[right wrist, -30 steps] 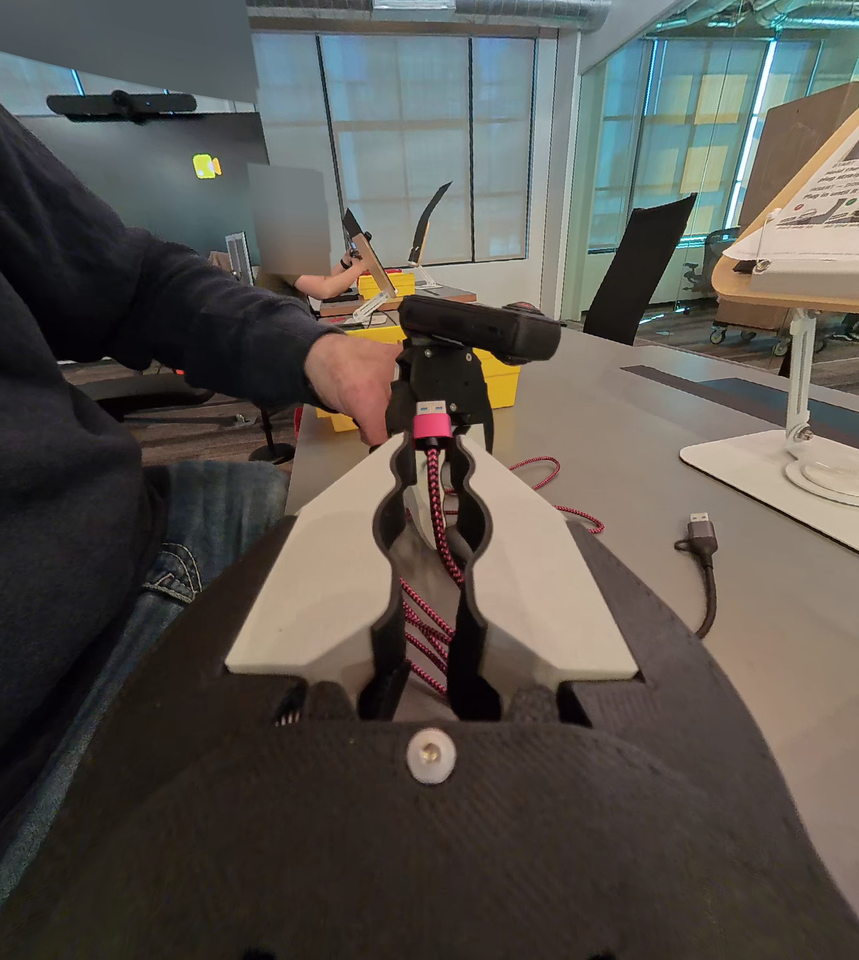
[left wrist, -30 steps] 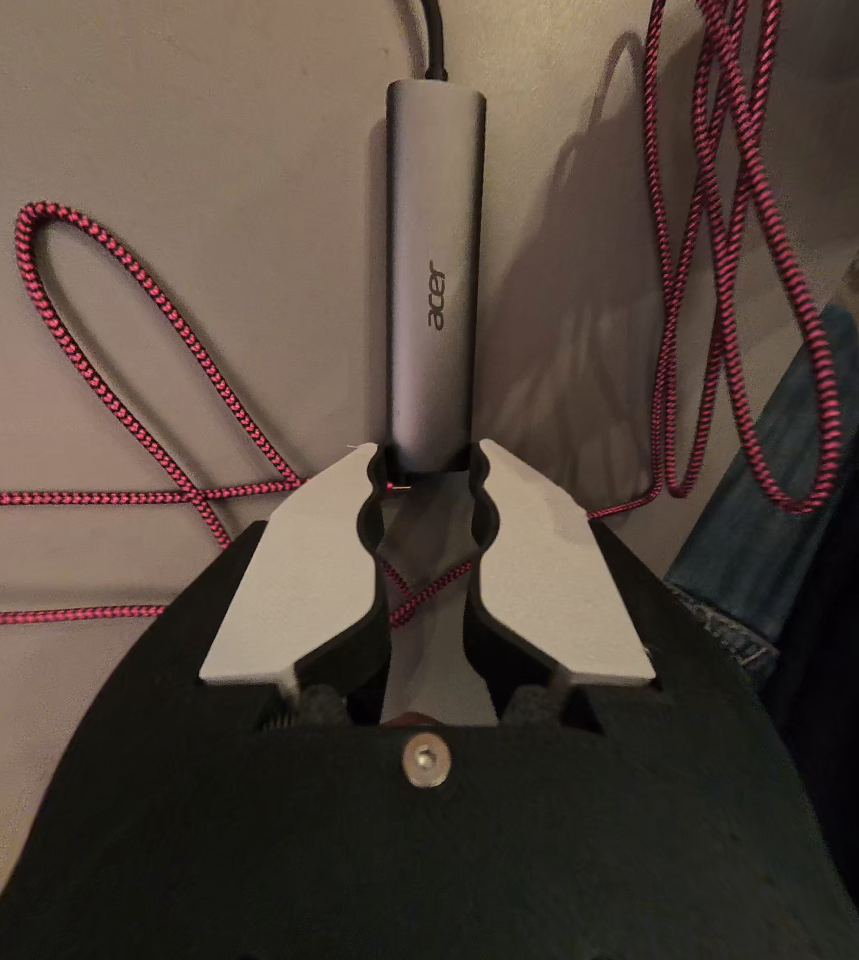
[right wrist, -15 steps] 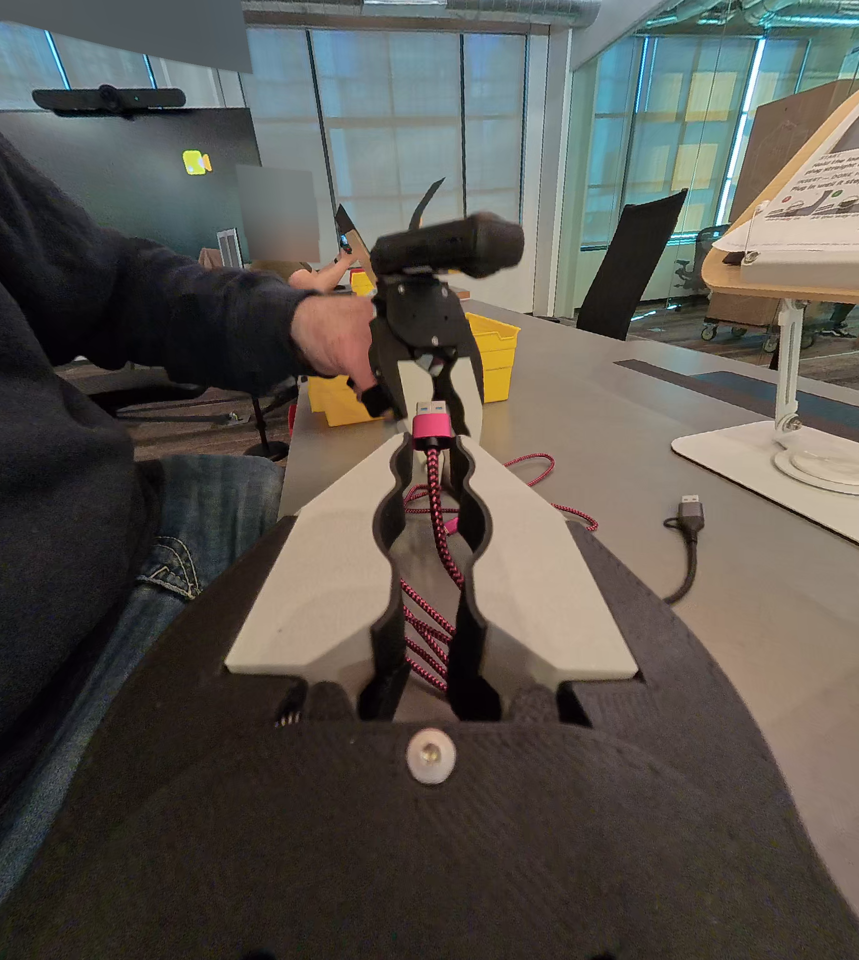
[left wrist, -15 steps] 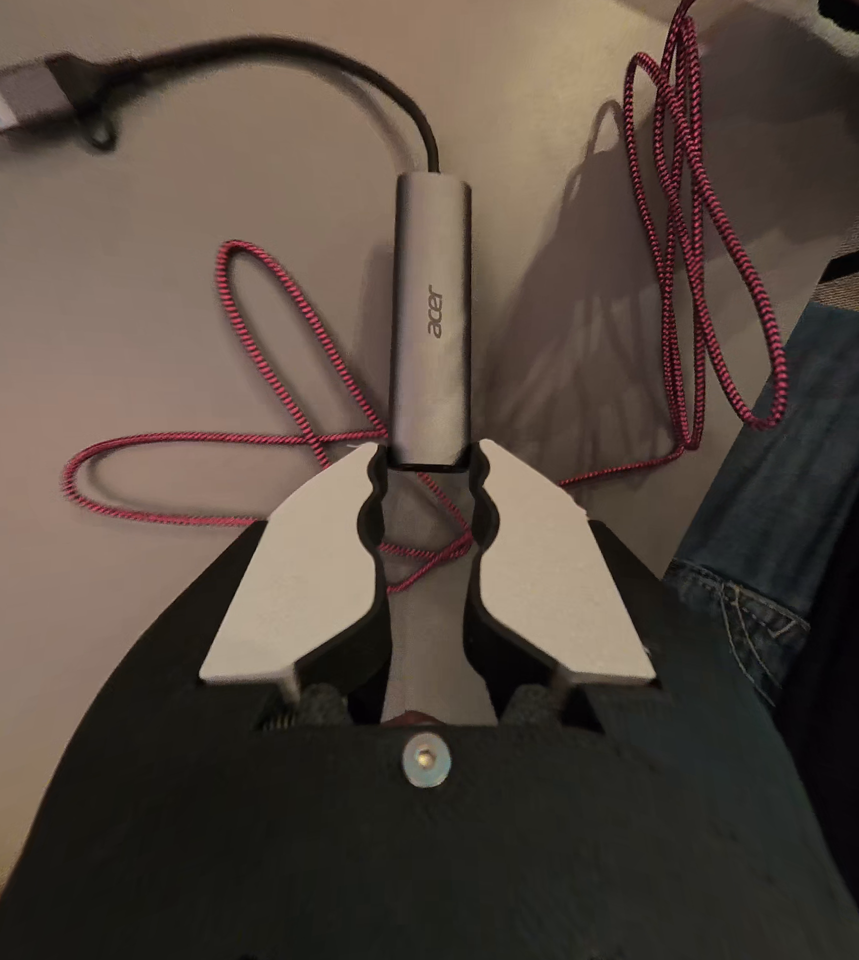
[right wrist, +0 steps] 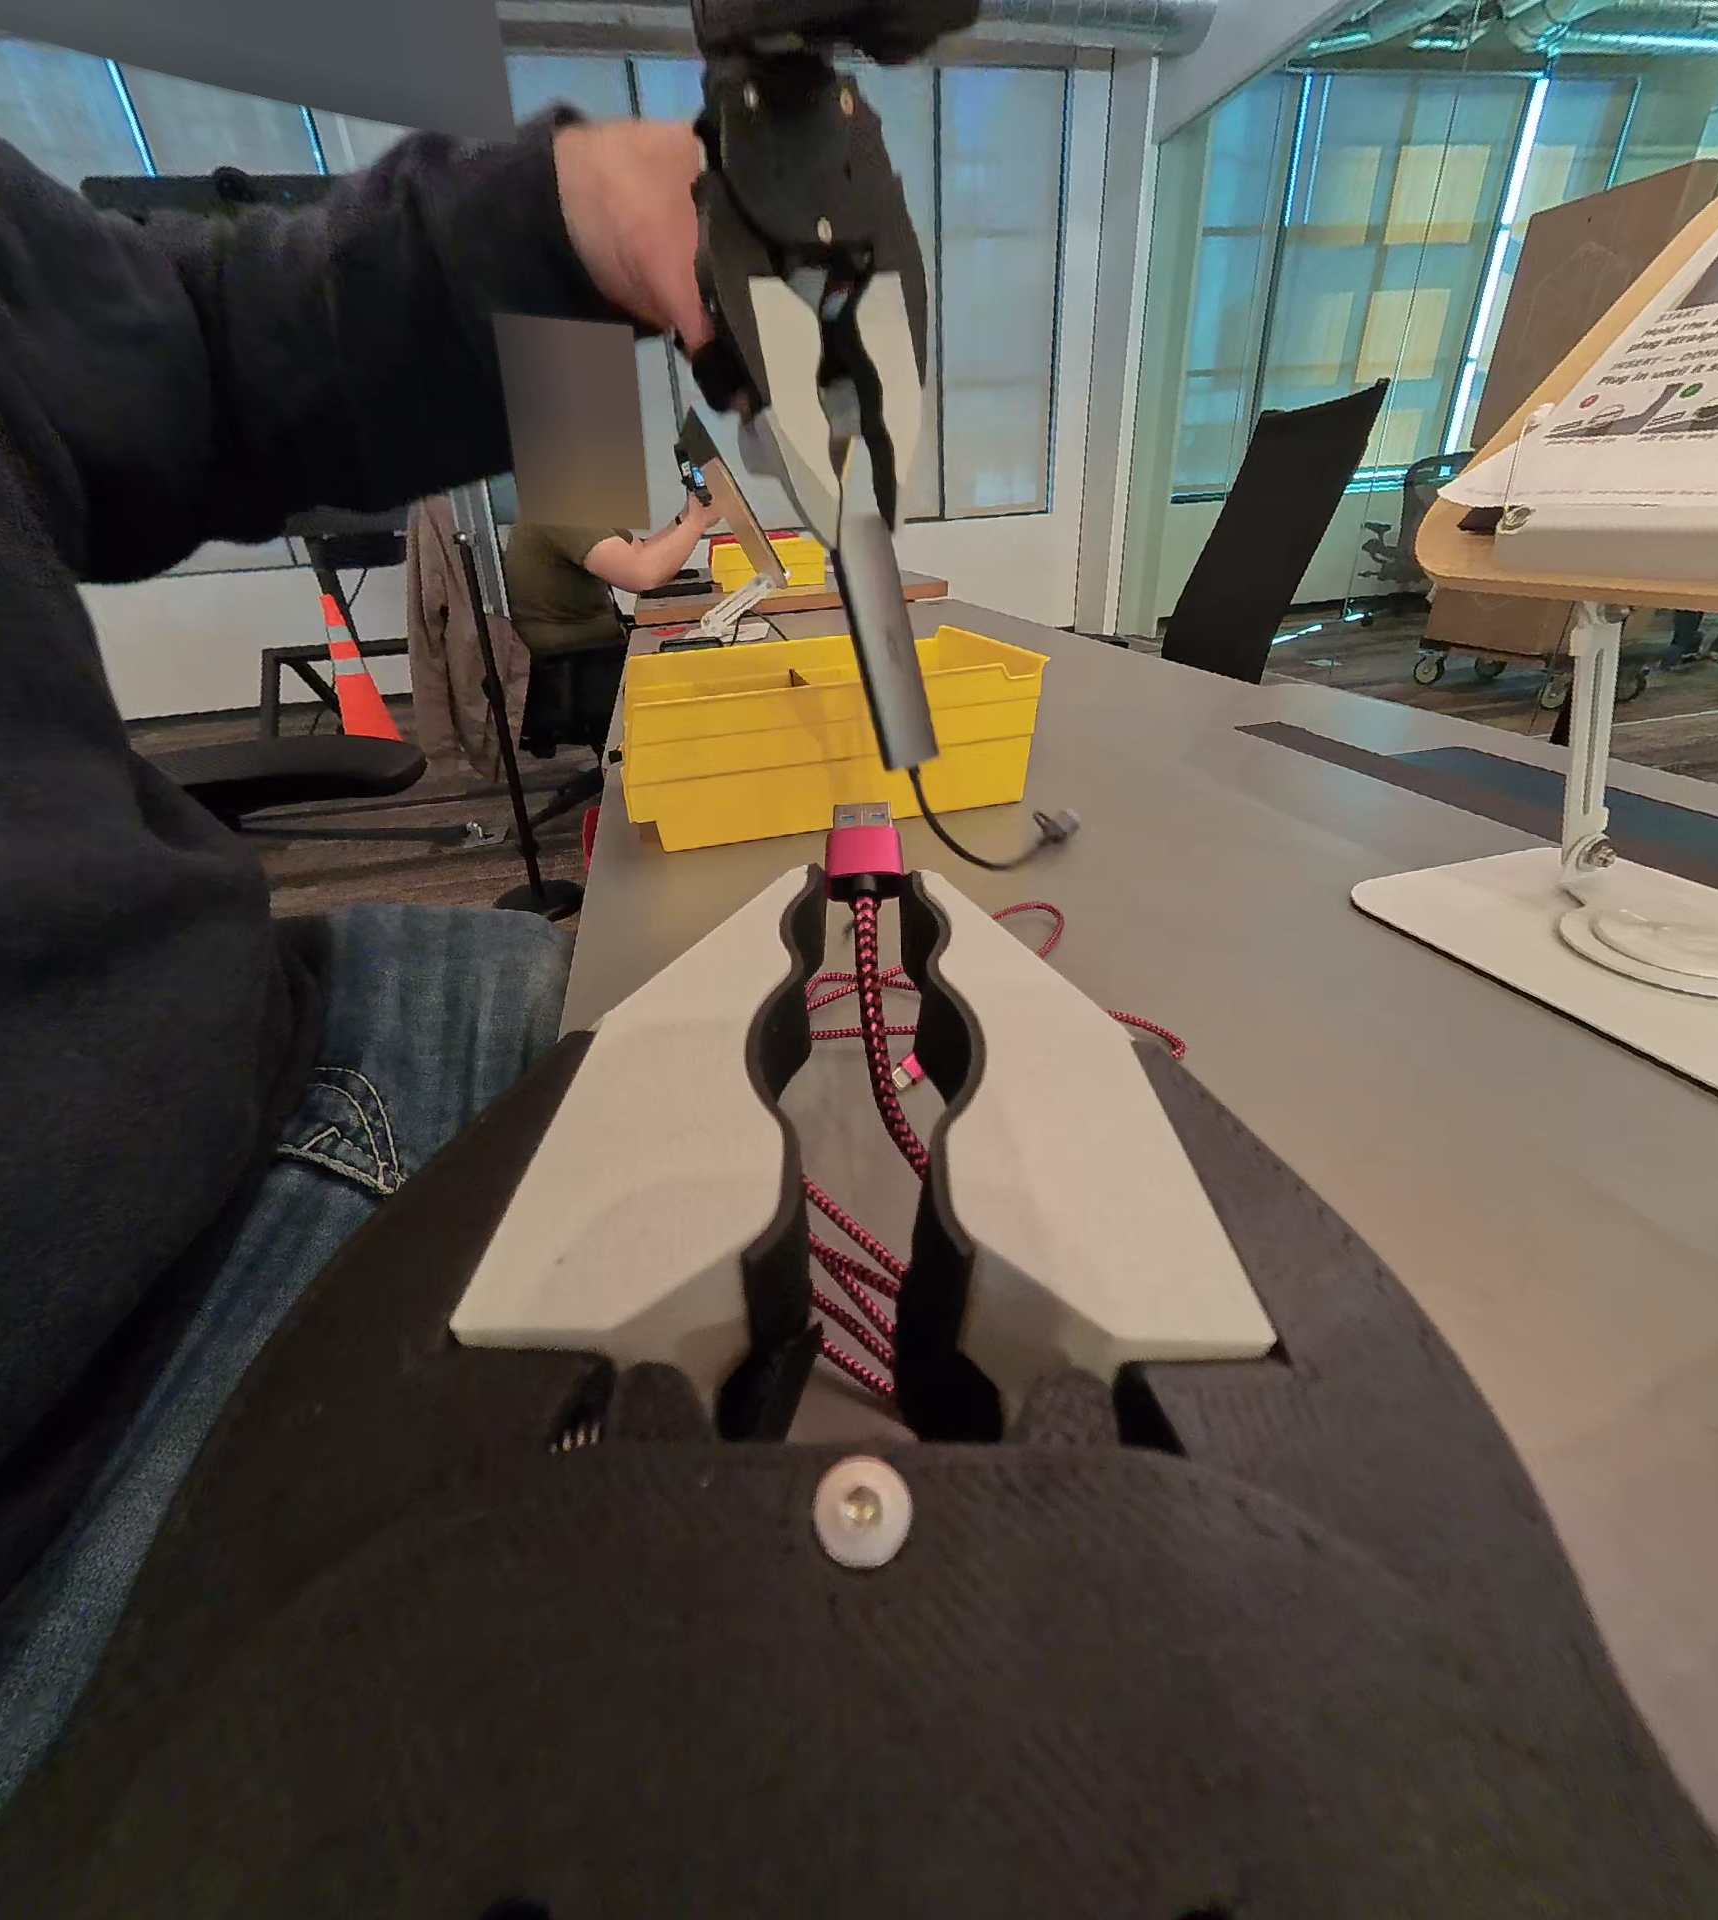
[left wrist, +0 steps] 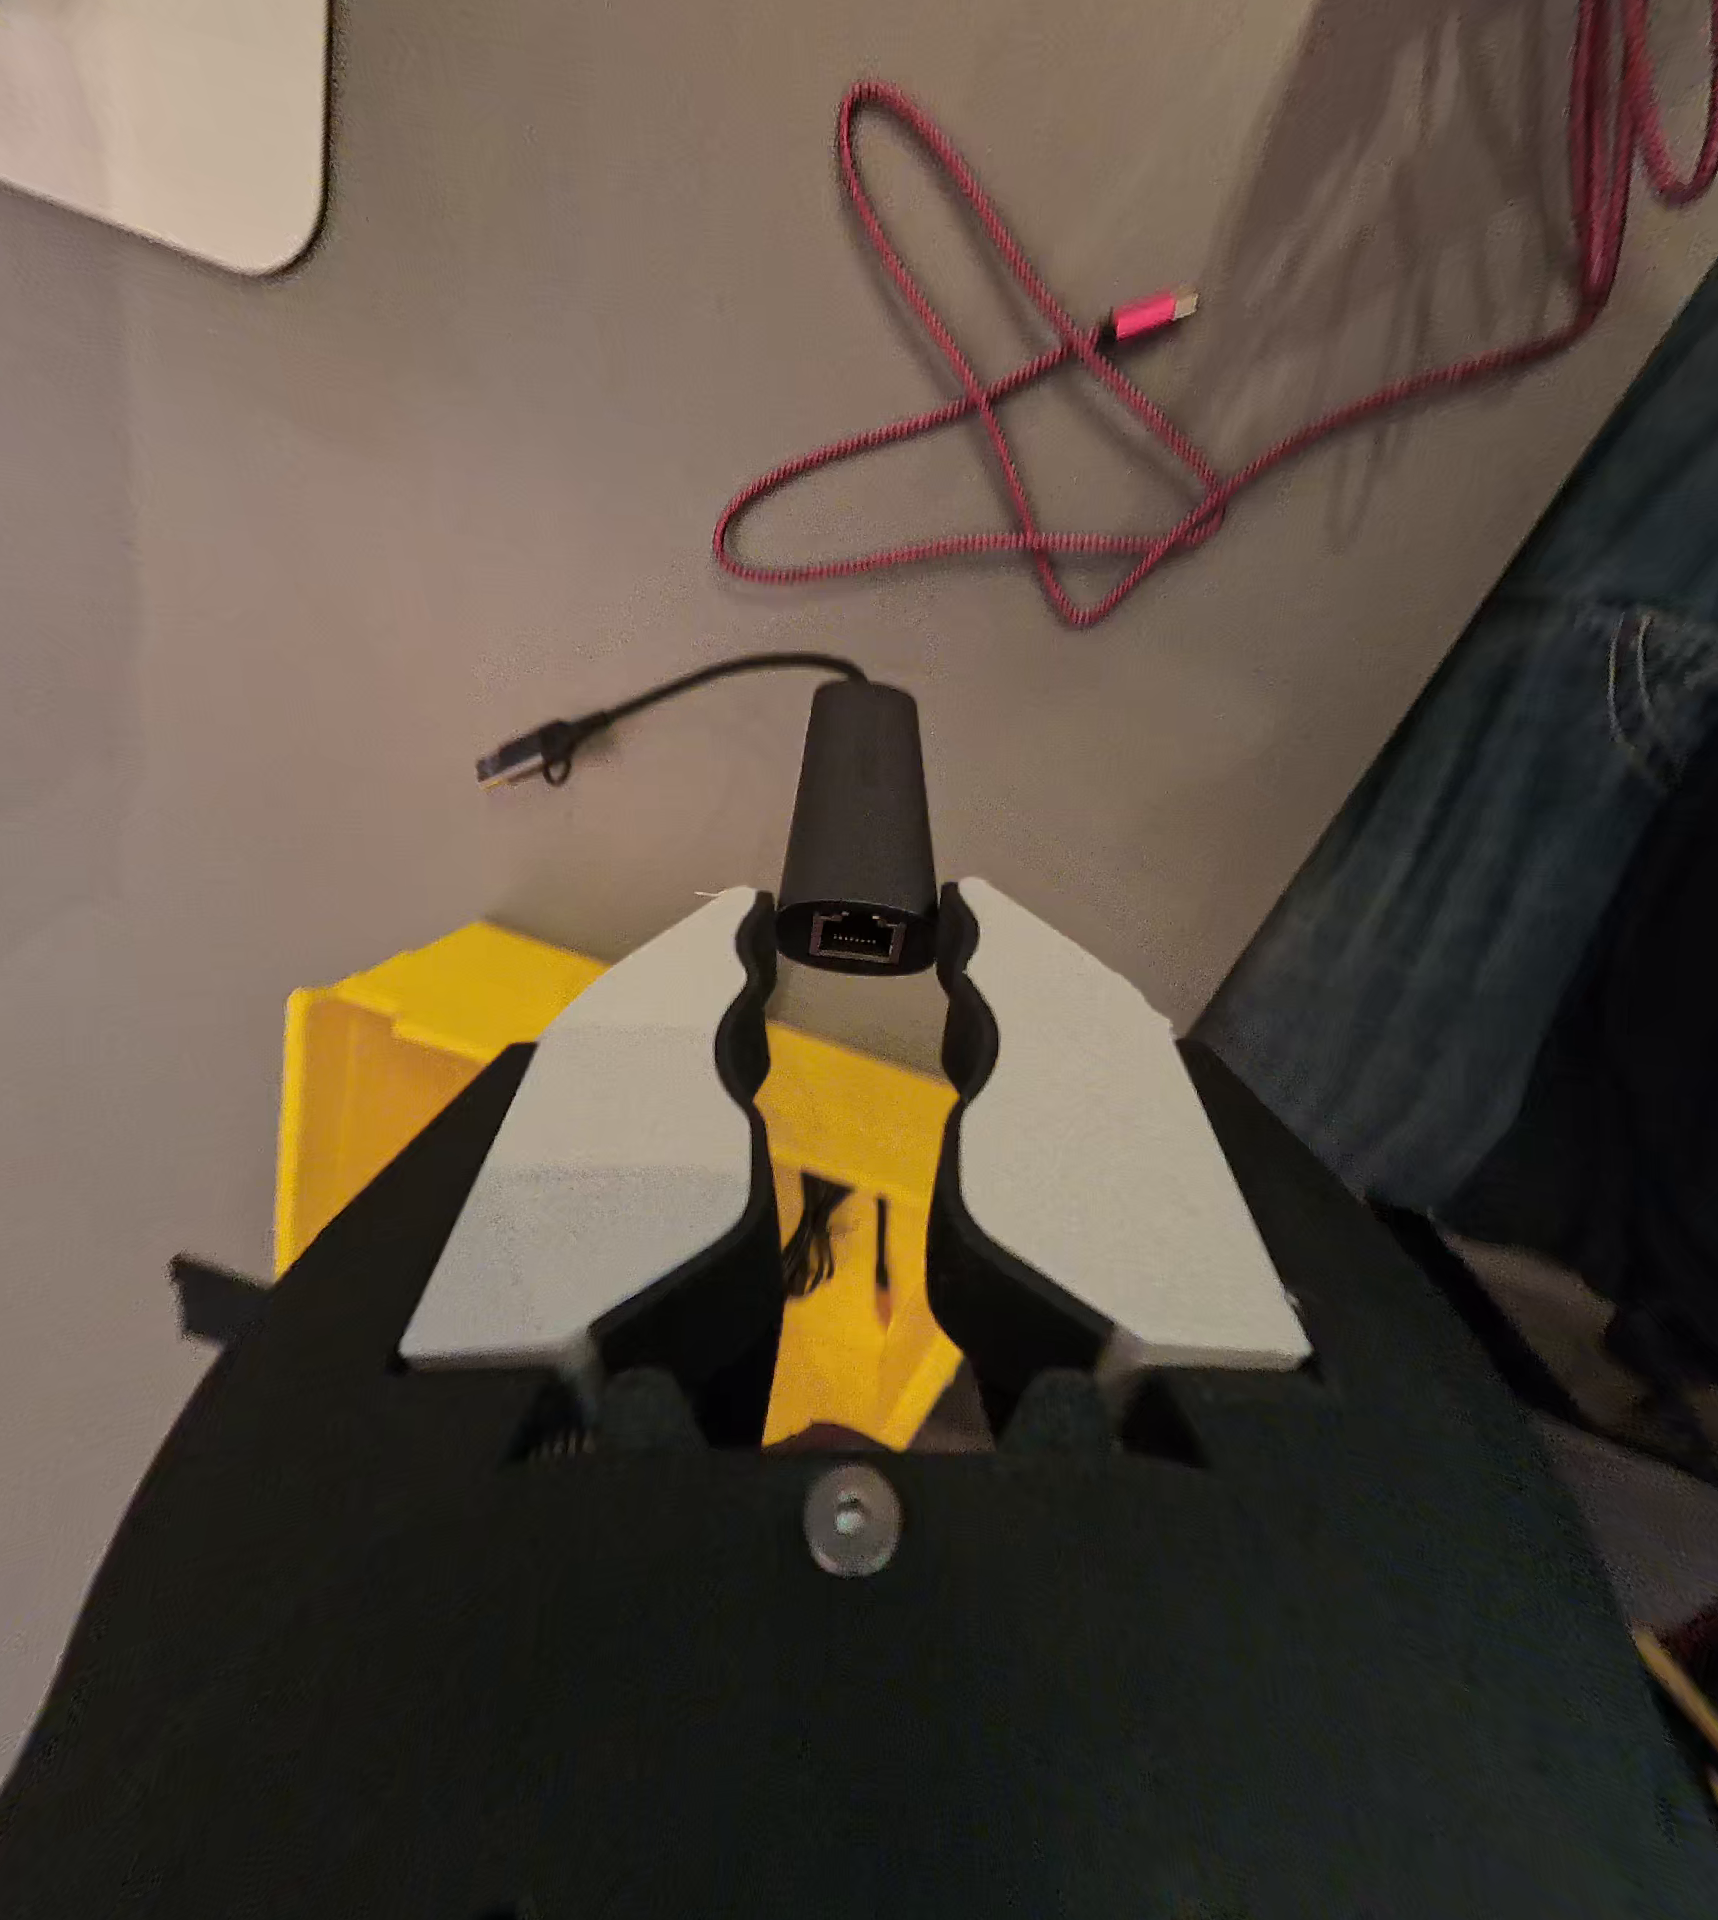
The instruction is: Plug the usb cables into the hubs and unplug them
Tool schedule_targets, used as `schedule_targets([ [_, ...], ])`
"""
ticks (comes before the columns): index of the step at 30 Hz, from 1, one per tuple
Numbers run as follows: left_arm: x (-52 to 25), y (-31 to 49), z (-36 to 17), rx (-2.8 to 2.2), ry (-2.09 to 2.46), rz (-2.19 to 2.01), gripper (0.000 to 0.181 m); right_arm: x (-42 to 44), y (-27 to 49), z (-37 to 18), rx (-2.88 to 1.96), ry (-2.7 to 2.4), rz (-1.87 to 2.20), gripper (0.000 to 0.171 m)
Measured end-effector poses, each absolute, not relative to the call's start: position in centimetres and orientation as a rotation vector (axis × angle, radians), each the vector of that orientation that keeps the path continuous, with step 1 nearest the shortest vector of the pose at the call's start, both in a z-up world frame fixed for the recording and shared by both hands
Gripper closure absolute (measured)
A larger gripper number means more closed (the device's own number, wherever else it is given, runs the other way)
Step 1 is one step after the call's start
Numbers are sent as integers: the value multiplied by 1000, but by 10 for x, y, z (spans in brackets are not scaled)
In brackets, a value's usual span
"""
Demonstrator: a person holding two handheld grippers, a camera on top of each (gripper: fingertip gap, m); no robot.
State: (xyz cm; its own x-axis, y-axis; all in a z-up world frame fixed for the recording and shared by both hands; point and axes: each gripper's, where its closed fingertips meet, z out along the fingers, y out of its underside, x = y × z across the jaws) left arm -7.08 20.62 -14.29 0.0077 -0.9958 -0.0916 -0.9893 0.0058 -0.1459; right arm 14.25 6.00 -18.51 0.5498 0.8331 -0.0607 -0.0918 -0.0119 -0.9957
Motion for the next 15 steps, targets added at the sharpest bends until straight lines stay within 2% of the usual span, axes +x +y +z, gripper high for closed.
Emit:
schedule_targets([
  [5, -80, 202, -126, -2121, 2346, 121, 152, 139, 61, -185, -1393, -703, 841, 159],
  [11, -30, 205, -188, -2137, 2634, 174, 153, 136, 60, -184, -1390, -708, 843, 159],
  [12, -17, 204, -200, -2125, 2671, 148, 156, 136, 59, -185, -1391, -708, 842, 159],
  [13, -3, 201, -210, -2106, 2703, 110, 181, 137, 59, -185, -1393, -707, 839, 159],
  [15, 21, 195, -227, -2095, 2749, 37, 181, 139, 58, -185, -1391, -700, 836, 159],
])
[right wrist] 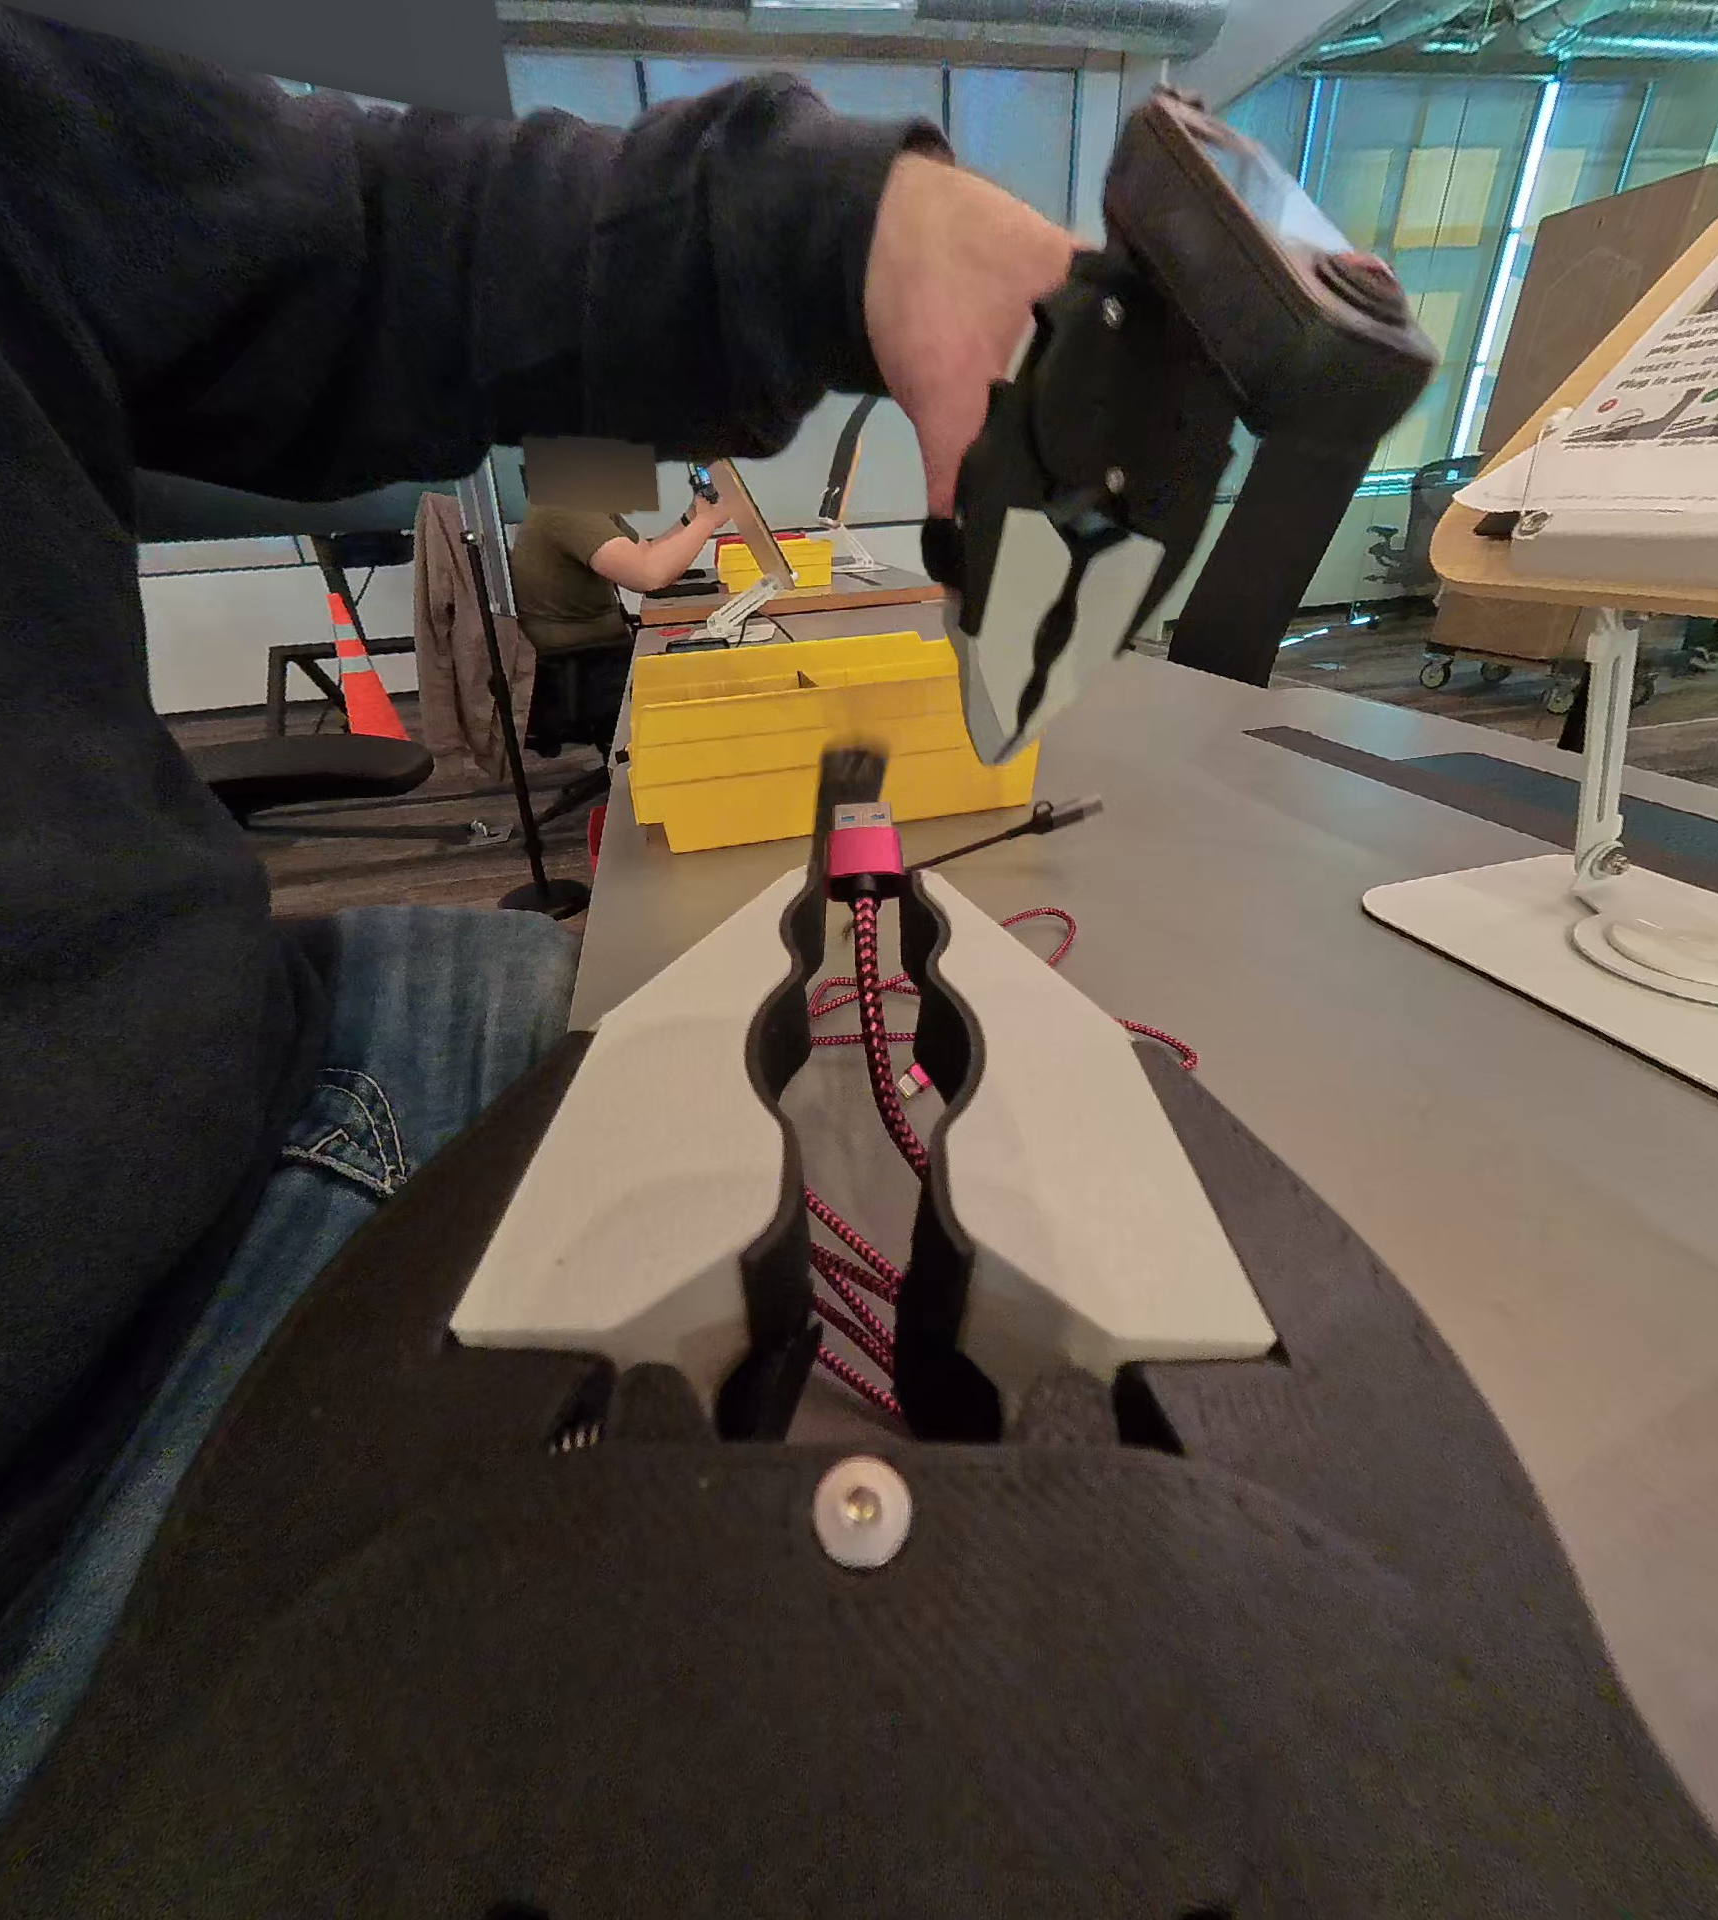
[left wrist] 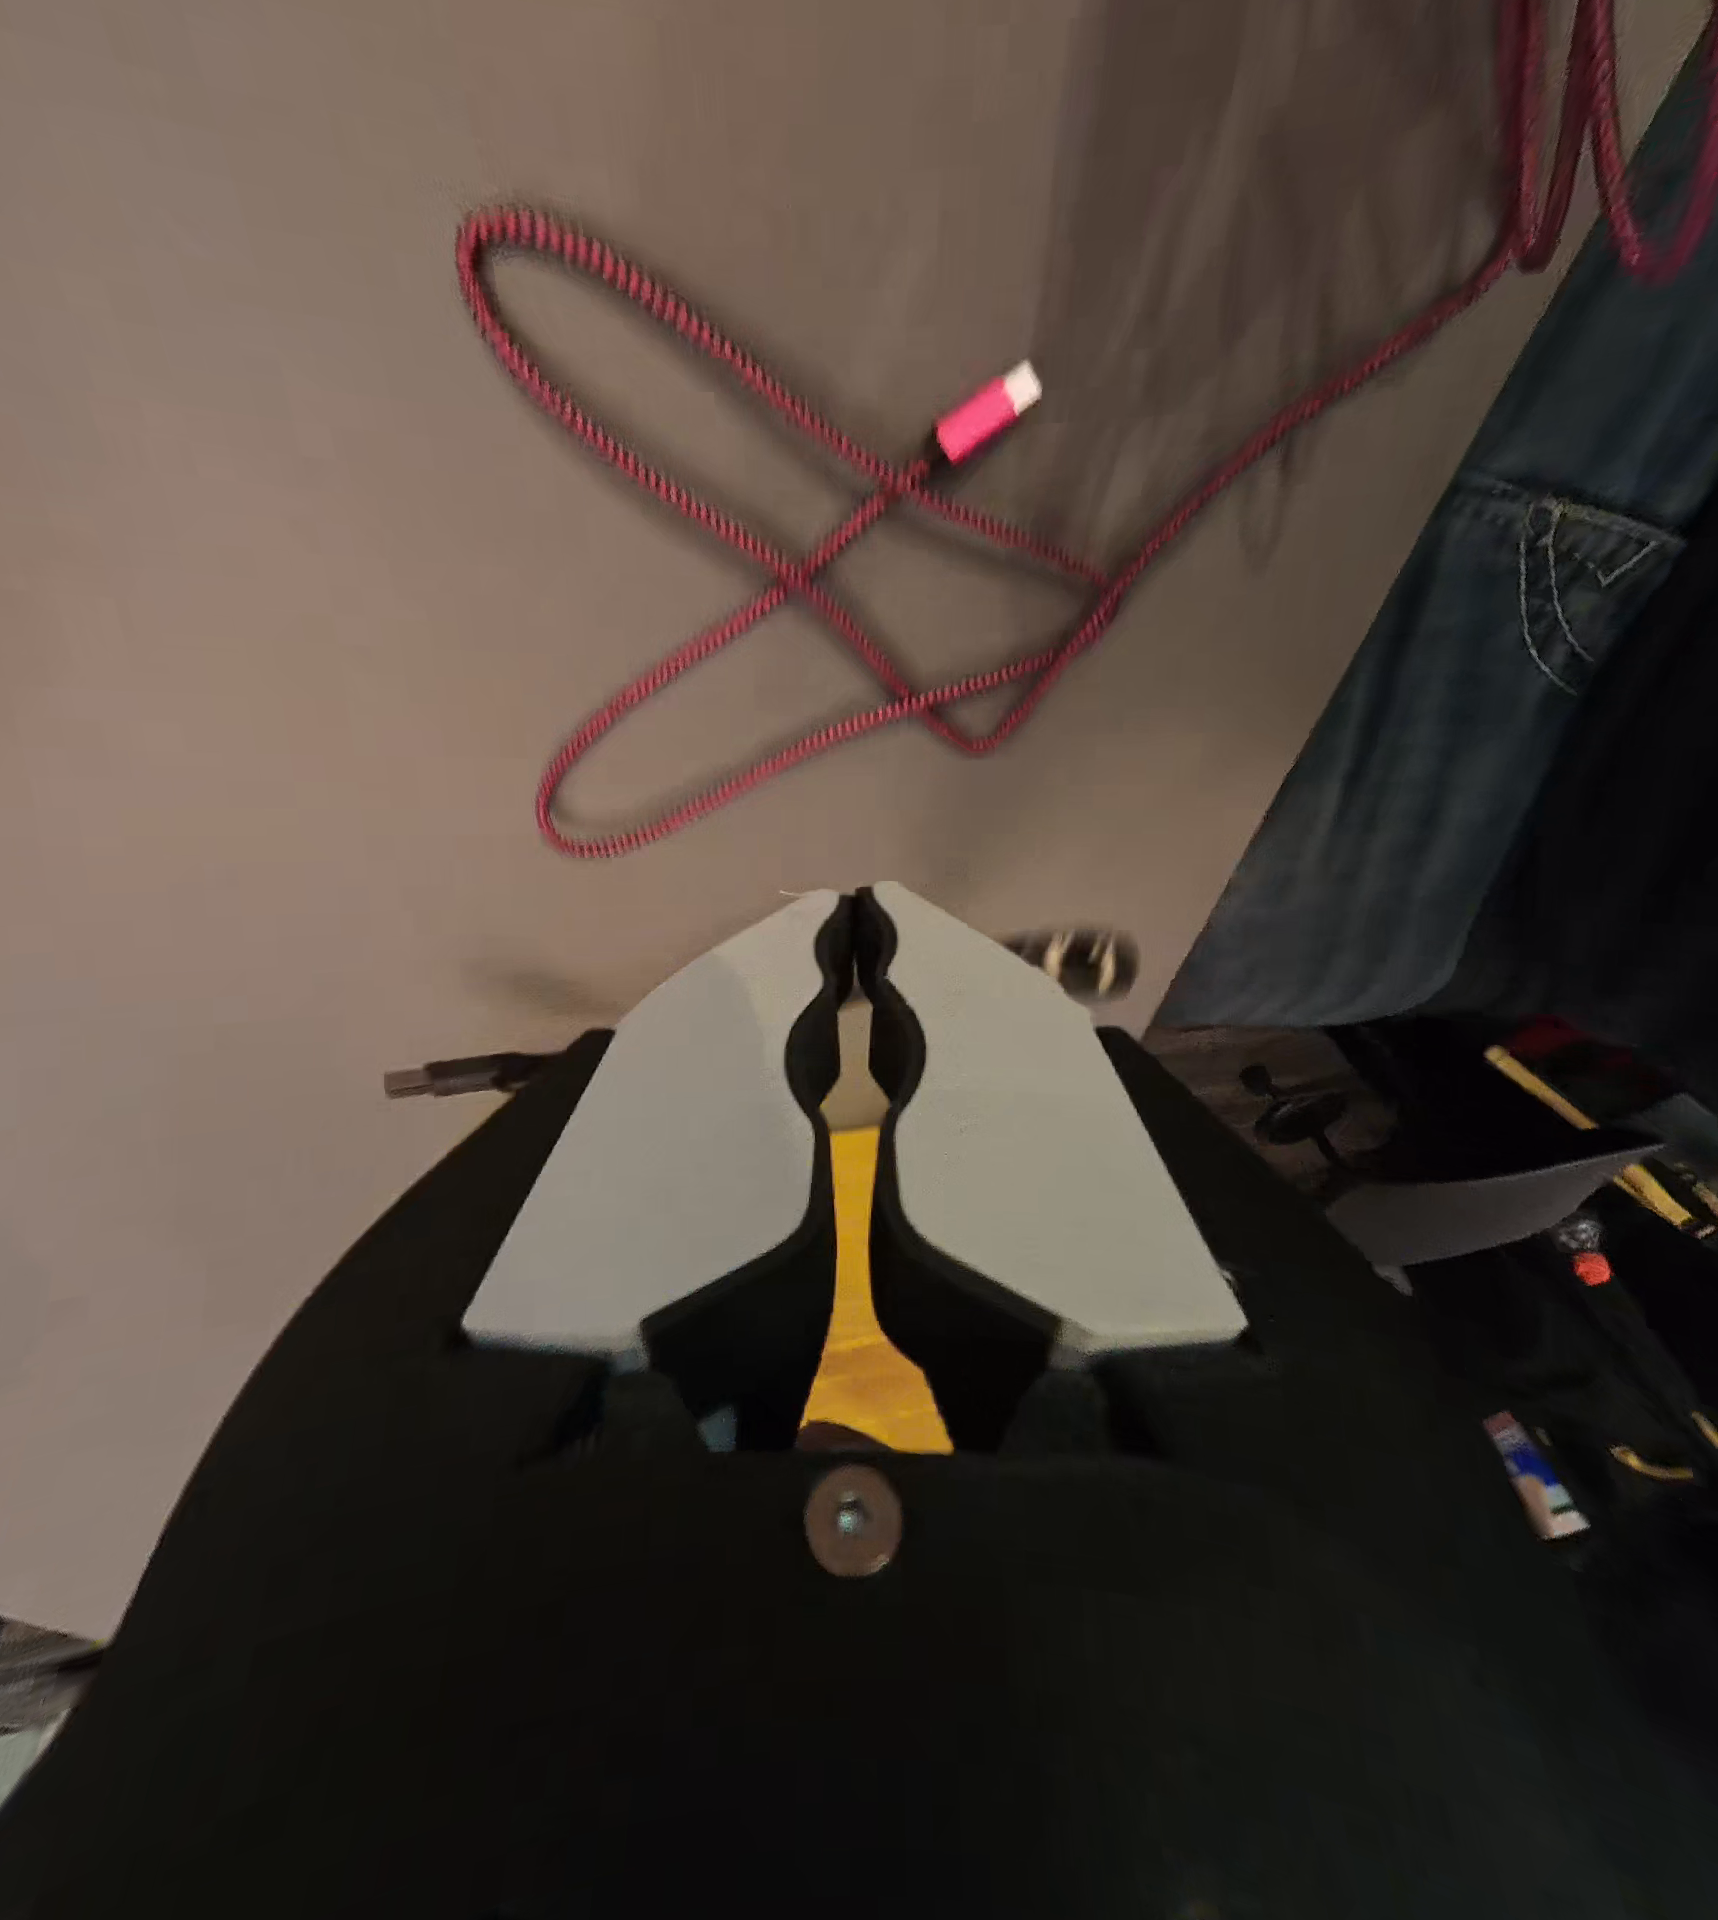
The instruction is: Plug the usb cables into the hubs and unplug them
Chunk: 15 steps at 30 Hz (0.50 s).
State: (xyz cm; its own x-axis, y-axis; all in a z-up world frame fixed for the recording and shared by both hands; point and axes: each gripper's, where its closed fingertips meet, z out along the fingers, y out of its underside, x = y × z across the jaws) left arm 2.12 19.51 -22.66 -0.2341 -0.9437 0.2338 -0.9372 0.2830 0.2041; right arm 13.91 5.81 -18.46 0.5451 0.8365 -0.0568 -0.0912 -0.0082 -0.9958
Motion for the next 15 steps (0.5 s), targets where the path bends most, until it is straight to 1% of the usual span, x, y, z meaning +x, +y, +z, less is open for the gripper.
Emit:
schedule_targets([
  [2, 34, 198, -244, 1667, -2268, -70, 181, 141, 58, -185, -1385, -690, 843, 159],
  [5, 46, 200, -255, 1685, -2279, -4, 181, 142, 58, -187, -1387, -689, 844, 159],
  [9, 33, 184, -246, 1636, -2407, 145, 180, 142, 57, -191, -1390, -695, 841, 159],
  [10, 23, 174, -244, 1584, -2466, 183, 172, 143, 57, -192, -1391, -695, 844, 159],
  [11, 10, 163, -243, 1548, -2502, 197, 169, 143, 57, -194, -1391, -693, 848, 159],
  [12, -4, 155, -245, 1527, -2529, 191, 163, 144, 57, -195, -1391, -690, 852, 159],
  [14, -31, 138, -254, 1515, -2583, 171, 146, 144, 58, -195, -1388, -688, 860, 159],
  [15, -47, 133, -263, 1518, -2572, 126, 144, 144, 58, -196, -1388, -689, 862, 159],
])
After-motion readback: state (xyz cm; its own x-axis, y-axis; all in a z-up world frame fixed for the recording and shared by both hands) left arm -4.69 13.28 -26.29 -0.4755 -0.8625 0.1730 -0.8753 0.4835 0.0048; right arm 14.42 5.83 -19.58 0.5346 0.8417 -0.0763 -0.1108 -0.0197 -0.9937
